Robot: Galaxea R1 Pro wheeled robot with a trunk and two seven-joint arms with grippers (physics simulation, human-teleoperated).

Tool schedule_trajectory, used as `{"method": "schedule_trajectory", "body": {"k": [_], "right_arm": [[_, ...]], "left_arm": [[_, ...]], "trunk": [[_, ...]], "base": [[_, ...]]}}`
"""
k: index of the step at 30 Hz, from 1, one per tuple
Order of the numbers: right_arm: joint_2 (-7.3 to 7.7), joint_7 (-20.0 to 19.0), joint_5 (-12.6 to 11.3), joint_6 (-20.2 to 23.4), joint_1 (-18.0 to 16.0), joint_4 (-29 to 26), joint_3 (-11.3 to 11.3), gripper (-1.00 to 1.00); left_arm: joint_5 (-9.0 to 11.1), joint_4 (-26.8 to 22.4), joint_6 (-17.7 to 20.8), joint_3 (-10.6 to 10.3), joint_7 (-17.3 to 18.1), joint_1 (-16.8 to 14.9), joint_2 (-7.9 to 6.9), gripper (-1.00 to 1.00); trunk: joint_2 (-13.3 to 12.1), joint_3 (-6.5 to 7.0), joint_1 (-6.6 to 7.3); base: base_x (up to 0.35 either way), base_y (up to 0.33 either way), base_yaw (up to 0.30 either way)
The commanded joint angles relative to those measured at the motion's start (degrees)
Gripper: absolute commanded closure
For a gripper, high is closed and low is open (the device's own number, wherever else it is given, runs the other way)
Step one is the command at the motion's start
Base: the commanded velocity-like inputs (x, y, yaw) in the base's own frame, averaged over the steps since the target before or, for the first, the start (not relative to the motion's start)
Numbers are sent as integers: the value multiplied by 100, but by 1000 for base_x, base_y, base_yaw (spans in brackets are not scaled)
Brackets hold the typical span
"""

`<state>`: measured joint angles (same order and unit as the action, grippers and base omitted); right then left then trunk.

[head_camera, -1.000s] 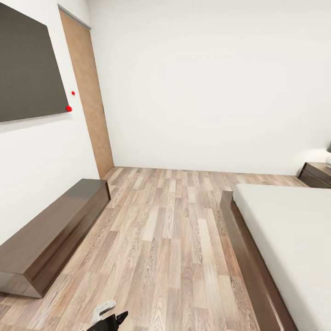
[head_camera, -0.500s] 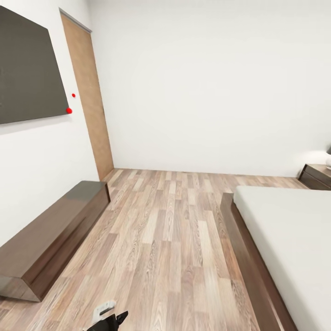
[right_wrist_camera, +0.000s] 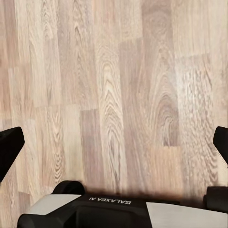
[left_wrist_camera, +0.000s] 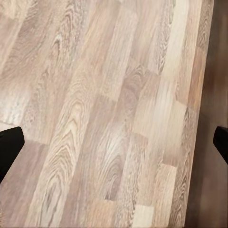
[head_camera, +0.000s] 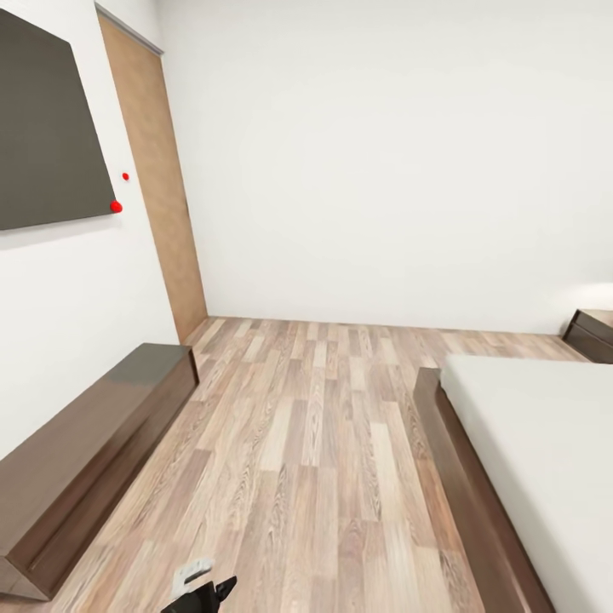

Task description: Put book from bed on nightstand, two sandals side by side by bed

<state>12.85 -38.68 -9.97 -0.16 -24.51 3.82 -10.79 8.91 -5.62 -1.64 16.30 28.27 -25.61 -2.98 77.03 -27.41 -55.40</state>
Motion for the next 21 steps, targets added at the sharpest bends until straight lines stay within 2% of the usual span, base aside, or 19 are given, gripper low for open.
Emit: {"method": "schedule_trajectory", "body": {"k": [1, 4, 5, 7, 11, 16, 19, 21], "right_arm": [[0, -20, -49, -2, -10, 23, -2, -100], [-1, 81, -49, -2, -10, 22, -2, -100], [-1, 167, -49, -2, -10, 22, -2, -100], [-1, 270, -49, -2, -10, 22, -2, -100], [-8, 652, -49, -2, -10, 22, -2, -100], [3, 762, -54, -11, -10, 15, -6, -100], [12, 770, -59, -16, -10, 10, -11, -100], [13, 774, -58, -18, -10, 6, -17, -100]], "left_arm": [[25, 9, -85, -94, -72, -5, 2, -100], [-175, 9, -305, -401, -384, -5, 9, -100], [-300, 8, -385, -549, -573, -5, 25, -100], [-423, 8, -442, -668, -783, -5, 56, -100], [-742, 10, -537, -853, -1440, -5, 192, -100], [-797, 12, -577, -863, -1616, -5, 238, -100], [-704, 15, -694, -847, -1632, -5, 237, -100], [-569, 29, -857, -848, -1638, -5, 242, -100]], "trunk": [[3, -6, -3], [3, -6, -3], [3, -6, -3], [3, -6, -3], [3, -6, -3], [3, -6, -3], [3, -6, -3], [3, -6, -3]], "base": [[331, 0, 0], [331, 0, 0], [331, 0, 0], [331, 0, 0], [331, 0, 0], [331, 0, 0], [331, 0, 0], [331, 0, 0]]}}
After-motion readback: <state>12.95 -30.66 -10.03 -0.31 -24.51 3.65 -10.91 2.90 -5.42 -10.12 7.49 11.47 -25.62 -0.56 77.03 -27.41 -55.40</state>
